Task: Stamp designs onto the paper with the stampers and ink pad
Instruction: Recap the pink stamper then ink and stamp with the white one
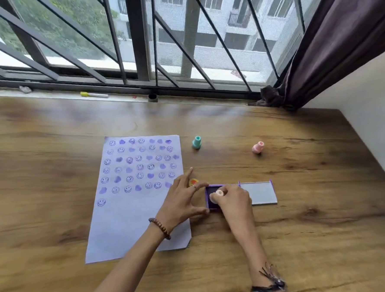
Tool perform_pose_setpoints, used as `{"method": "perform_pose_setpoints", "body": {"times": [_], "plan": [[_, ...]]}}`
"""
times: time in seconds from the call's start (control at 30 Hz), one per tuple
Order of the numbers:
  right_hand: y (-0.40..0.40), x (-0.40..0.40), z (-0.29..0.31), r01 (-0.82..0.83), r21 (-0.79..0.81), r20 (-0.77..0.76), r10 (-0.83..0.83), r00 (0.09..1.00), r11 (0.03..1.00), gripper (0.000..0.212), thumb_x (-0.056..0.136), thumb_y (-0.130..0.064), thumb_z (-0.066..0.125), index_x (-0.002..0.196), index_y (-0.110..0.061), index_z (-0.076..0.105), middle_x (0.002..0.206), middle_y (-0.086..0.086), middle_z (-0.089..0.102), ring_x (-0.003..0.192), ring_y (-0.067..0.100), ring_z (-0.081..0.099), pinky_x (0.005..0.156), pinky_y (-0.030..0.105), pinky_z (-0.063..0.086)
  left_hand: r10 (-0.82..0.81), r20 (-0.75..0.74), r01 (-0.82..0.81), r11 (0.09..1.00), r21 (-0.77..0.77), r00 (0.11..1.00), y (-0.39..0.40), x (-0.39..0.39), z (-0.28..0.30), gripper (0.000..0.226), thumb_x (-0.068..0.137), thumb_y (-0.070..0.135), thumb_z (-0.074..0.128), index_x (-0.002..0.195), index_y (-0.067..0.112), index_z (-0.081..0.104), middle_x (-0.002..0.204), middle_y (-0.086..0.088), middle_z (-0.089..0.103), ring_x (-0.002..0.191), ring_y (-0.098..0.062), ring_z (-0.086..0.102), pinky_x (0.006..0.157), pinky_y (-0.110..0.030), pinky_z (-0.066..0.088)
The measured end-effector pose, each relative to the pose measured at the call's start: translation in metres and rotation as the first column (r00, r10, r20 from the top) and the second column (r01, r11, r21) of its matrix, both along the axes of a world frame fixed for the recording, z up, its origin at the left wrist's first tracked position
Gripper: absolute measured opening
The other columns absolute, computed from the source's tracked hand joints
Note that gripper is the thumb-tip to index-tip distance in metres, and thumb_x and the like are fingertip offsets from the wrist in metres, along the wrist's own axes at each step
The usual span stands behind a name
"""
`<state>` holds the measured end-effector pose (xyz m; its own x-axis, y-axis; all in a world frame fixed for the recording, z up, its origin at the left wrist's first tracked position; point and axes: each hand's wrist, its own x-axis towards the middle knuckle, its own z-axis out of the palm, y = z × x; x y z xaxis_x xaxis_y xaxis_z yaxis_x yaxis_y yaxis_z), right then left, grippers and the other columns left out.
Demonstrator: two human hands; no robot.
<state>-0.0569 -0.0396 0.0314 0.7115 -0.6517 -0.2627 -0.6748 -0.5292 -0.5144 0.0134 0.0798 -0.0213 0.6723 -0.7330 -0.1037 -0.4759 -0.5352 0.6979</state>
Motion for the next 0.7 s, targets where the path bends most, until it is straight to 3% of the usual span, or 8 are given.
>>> {"method": "perform_pose_setpoints", "body": {"times": [0.13, 0.2, 0.3, 0.37, 0.5, 0.57, 0.63, 0.7], "plan": [[0.0, -0.007, 0.003, 0.17, 0.218, 0.116, -0.198, 0.973, 0.961, 0.008, 0.069, -0.018, 0.069, 0.067, -0.011, 0.068, 0.071, 0.01, 0.07, 0.073, 0.026, 0.066, 0.069, 0.032, 0.048, -0.009, -0.004, 0.009, 0.998, -0.056, 1.0, 0.025, 0.002, 0.007, 0.07, 0.072, 0.04, 0.07, 0.133, 0.031, 0.037, 0.154, -0.002, 0.007, 0.141, -0.019, 0.007, 0.113, -0.032, 0.014], [0.016, -0.009, 0.004, 0.216, 0.438, 0.223, -0.338, 0.915, 0.873, 0.005, 0.072, -0.014, 0.068, 0.069, -0.016, 0.065, 0.067, 0.005, 0.067, 0.061, 0.018, 0.064, 0.074, 0.038, 0.053, 0.016, 0.026, -0.014, 0.997, -0.071, 1.0, 0.049, 0.009, 0.009, 0.065, 0.075, 0.04, 0.067, 0.132, 0.03, 0.039, 0.154, -0.001, 0.013, 0.141, -0.018, 0.006, 0.113, -0.032, 0.011], [0.054, -0.003, 0.004, 0.159, 0.679, 0.28, -0.452, 0.847, 0.717, 0.008, 0.077, -0.009, 0.067, 0.071, -0.013, 0.065, 0.071, 0.009, 0.063, 0.058, 0.011, 0.057, 0.065, 0.025, 0.051, 0.108, 0.063, -0.102, 0.99, -0.1, 0.992, 0.098, 0.026, 0.01, 0.06, 0.073, 0.051, 0.058, 0.126, 0.026, 0.047, 0.149, -0.001, 0.029, 0.136, -0.009, 0.006, 0.113, -0.031, 0.012], [0.086, 0.006, 0.003, 0.113, 0.743, 0.274, -0.454, 0.848, 0.66, 0.005, 0.077, -0.008, 0.067, 0.074, -0.012, 0.067, 0.073, 0.007, 0.064, 0.062, 0.011, 0.056, 0.069, 0.023, 0.049, 0.167, 0.038, -0.162, 0.98, -0.113, 0.985, 0.134, 0.04, 0.009, 0.054, 0.075, 0.045, 0.061, 0.123, 0.025, 0.05, 0.144, 0.002, 0.035, 0.136, -0.008, 0.007, 0.114, -0.034, 0.015], [0.147, 0.03, -0.002, 0.07, 0.563, 0.261, -0.257, 0.931, 0.823, 0.01, 0.073, -0.02, 0.07, 0.082, -0.015, 0.07, 0.075, -0.001, 0.069, 0.066, 0.003, 0.065, 0.062, 0.014, 0.046, 0.213, -0.031, -0.214, 0.975, -0.063, 0.977, 0.197, 0.067, 0.009, 0.062, 0.067, 0.049, 0.063, 0.123, 0.025, 0.051, 0.138, 0.01, 0.035, 0.136, -0.008, 0.007, 0.116, -0.038, 0.014], [0.173, 0.042, -0.004, 0.036, 0.386, 0.254, -0.144, 0.956, 0.922, 0.013, 0.076, -0.023, 0.066, 0.086, -0.014, 0.069, 0.087, 0.003, 0.071, 0.082, 0.016, 0.065, 0.07, 0.025, 0.047, 0.144, -0.014, -0.143, 0.989, 0.048, 0.99, 0.217, 0.075, 0.009, 0.08, 0.057, 0.065, 0.061, 0.127, 0.03, 0.046, 0.142, 0.012, 0.033, 0.137, -0.008, 0.005, 0.117, -0.041, 0.01], [0.195, 0.051, -0.006, 0.013, 0.216, 0.229, -0.063, 0.971, 0.976, 0.017, 0.081, -0.022, 0.06, 0.093, -0.012, 0.068, 0.097, 0.006, 0.068, 0.091, 0.022, 0.061, 0.068, 0.024, 0.036, 0.032, 0.036, -0.037, 0.986, 0.163, 0.999, 0.229, 0.079, 0.006, 0.102, 0.044, 0.088, 0.045, 0.131, 0.037, 0.037, 0.149, 0.012, 0.026, 0.14, -0.012, 0.005, 0.117, -0.042, 0.005], [0.211, 0.057, -0.008, -0.019, 0.108, 0.225, -0.005, 0.974, 0.994, 0.017, 0.085, -0.02, 0.055, 0.095, -0.011, 0.064, 0.101, 0.007, 0.065, 0.093, 0.024, 0.059, 0.063, 0.022, 0.028, -0.021, 0.065, 0.007, 0.977, 0.211, 0.998, 0.234, 0.08, 0.001, 0.107, 0.04, 0.09, 0.037, 0.134, 0.04, 0.029, 0.152, 0.012, 0.019, 0.142, -0.015, 0.004, 0.116, -0.038, -0.001]]}}
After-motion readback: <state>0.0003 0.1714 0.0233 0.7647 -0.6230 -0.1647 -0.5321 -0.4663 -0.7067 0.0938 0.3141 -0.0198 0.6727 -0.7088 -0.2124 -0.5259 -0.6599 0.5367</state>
